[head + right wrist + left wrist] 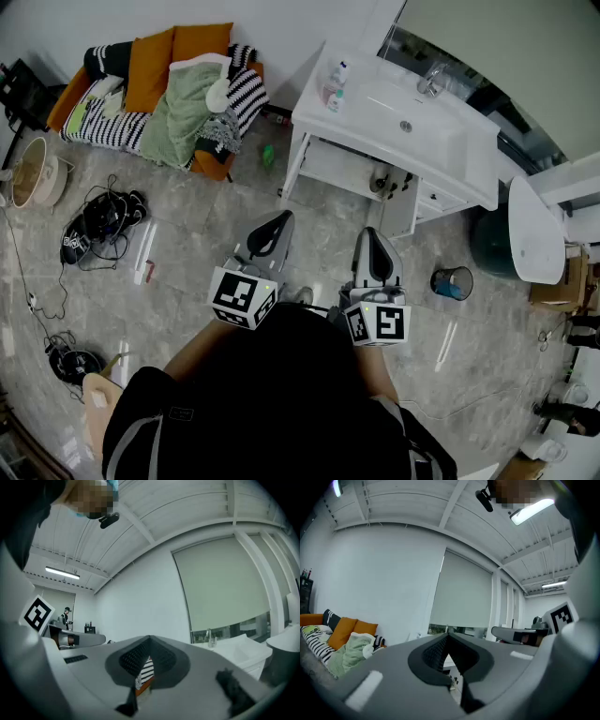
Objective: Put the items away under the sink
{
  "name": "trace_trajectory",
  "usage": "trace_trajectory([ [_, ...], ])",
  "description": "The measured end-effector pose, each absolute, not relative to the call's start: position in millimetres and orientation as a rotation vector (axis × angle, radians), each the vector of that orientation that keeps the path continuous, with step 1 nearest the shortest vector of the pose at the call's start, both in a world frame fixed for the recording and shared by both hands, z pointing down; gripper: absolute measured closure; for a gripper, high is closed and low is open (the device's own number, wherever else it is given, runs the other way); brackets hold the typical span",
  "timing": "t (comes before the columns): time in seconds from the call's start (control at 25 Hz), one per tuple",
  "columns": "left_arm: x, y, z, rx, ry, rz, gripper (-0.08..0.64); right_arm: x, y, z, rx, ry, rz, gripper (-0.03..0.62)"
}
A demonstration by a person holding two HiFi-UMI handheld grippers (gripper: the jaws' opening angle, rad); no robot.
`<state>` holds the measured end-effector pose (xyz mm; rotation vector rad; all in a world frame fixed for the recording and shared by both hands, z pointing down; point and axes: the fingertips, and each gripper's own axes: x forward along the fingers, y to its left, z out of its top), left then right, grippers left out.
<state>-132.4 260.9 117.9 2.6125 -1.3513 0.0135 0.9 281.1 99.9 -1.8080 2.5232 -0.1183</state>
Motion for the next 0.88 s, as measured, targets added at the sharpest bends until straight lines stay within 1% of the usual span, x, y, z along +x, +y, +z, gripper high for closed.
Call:
trace_trajectory([
  [0.6, -109, 264, 120, 2.593, -1.404, 0.005, 0.554, 19, 278, 105, -1.742, 2.546, -0.104, 0.577],
  [0.88, -85, 272, 116, 2.592, -1.405, -0.076, 0.554, 41, 281, 116, -1.718, 2.569, -0.122, 0.577],
])
